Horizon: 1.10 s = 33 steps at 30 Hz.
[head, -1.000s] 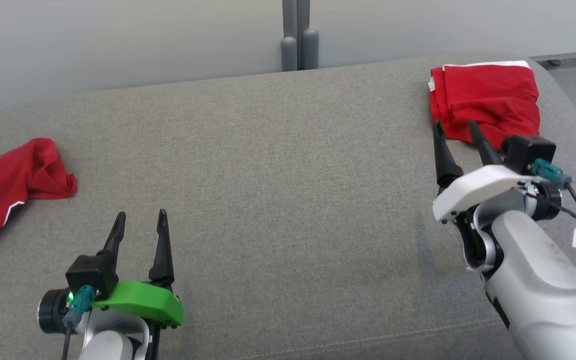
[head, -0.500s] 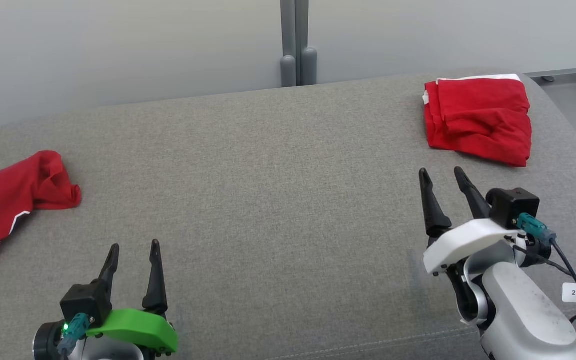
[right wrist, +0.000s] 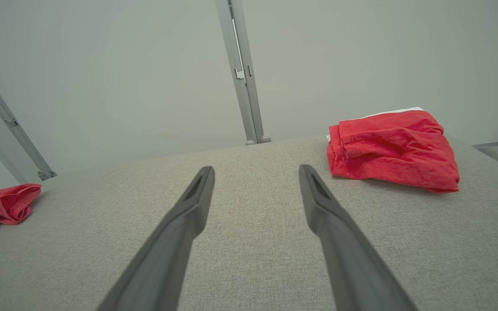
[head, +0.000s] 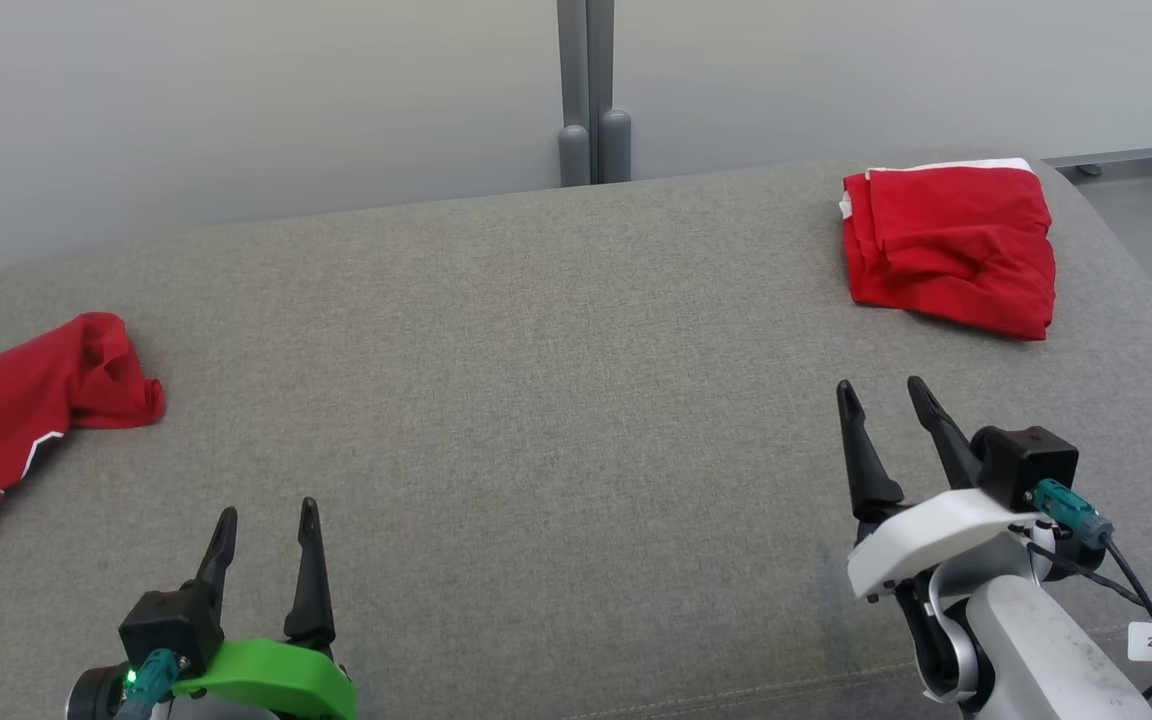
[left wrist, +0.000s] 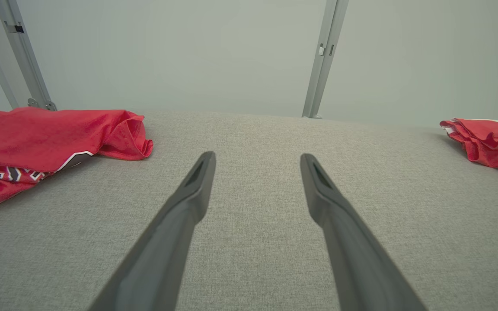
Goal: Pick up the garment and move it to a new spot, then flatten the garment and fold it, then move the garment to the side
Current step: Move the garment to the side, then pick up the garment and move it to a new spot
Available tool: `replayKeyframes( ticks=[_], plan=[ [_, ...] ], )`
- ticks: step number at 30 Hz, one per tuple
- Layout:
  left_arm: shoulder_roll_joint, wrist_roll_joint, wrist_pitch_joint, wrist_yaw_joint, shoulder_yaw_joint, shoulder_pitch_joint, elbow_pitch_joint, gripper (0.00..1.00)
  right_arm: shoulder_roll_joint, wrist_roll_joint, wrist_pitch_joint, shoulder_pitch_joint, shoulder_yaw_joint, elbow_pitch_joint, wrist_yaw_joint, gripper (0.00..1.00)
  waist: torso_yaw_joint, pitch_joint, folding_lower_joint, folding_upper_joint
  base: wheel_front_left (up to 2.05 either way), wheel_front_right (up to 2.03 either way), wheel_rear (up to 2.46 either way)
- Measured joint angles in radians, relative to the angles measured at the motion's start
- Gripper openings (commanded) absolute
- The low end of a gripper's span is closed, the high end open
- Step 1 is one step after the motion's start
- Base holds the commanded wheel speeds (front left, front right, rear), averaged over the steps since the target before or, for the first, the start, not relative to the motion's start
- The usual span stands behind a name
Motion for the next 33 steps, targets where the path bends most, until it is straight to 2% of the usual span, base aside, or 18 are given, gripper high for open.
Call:
replayKeyframes(
  ticks=[10, 20, 33],
  plan=[
    [-0.002, 0.008, 0.000, 0.000, -0.012, 0.012, -0.005, 1.00, 0.001, -0.017, 0.000, 0.047, -0.014, -0.039, 0.000, 1.00, 0.007, -0.012, 0.0000, 0.0000, 0.00, 0.00, 0.00],
    [-0.006, 0.008, 0.000, 0.000, -0.021, 0.015, -0.006, 1.00, 0.000, -0.035, 0.000, 0.081, -0.027, -0.070, -0.001, 1.00, 0.048, -0.021, 0.0000, 0.0000, 0.00, 0.00, 0.00],
    [-0.007, 0.032, 0.000, 0.000, -0.004, 0.019, -0.020, 1.00, 0.008, -0.036, 0.000, 0.104, -0.016, -0.099, 0.000, 1.00, 0.176, -0.034, 0.0000, 0.0000, 0.00, 0.00, 0.00]
  ],
)
